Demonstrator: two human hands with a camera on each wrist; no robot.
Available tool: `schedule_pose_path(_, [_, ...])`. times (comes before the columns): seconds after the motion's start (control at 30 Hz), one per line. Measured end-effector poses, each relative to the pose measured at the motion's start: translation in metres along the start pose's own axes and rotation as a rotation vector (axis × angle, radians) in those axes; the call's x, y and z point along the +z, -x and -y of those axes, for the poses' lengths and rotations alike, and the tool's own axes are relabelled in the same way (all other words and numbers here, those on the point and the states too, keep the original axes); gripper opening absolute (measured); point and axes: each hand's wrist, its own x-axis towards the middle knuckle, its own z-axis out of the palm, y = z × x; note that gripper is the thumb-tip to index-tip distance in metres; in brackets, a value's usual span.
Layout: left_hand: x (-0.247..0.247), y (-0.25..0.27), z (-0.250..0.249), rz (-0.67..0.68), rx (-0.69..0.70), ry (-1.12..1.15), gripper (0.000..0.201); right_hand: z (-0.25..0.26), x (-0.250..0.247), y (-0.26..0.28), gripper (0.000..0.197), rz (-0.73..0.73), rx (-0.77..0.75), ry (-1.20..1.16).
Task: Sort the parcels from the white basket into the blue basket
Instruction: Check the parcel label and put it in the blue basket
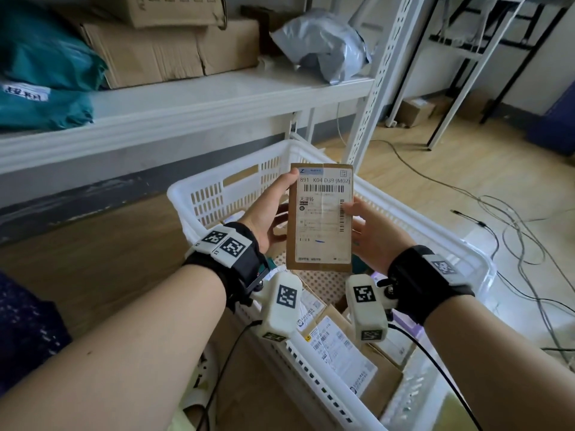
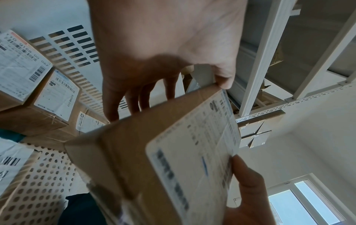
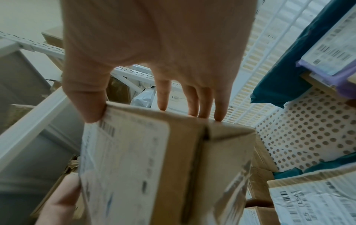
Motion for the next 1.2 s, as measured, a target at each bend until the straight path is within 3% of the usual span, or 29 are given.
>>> schedule_pose_path(0.1, [0.0,-0.002,0.0,0.008,0.004,-0.007,0.041,0.001,0.0,0.003,0.033,-0.004,-0.016,0.015])
schedule_pose_path(0.27, [0.001,-0.003,-0.001,0.026,0.007,-0.013,0.038,0.002,0.0,0.003,0.055,-0.021,-0.014,0.029])
schedule_pose_path(0.5, [-0.004,-0.006,-0.001,0.017,0.004,-0.011,0.038,0.001,0.005,0.001,0.051,-0.014,-0.001,0.048])
schedule_pose_path(0.67, [-0.013,0.018,-0.023,-0.014,0.033,-0.056,0.035,0.012,0.027,0.004,0.018,-0.065,0.011,0.008])
schedule_pose_path(0.8, [-0.055,0.06,-0.051,-0.022,0.073,-0.116,0.035,0.027,0.073,0.005,0.013,-0.016,0.028,0.003])
schedule_pose_path(1.2, [-0.22,0.208,-0.08,-0.389,0.247,-0.005,0.034,0.03,0.294,0.026,0.039,0.332,0.036,0.147])
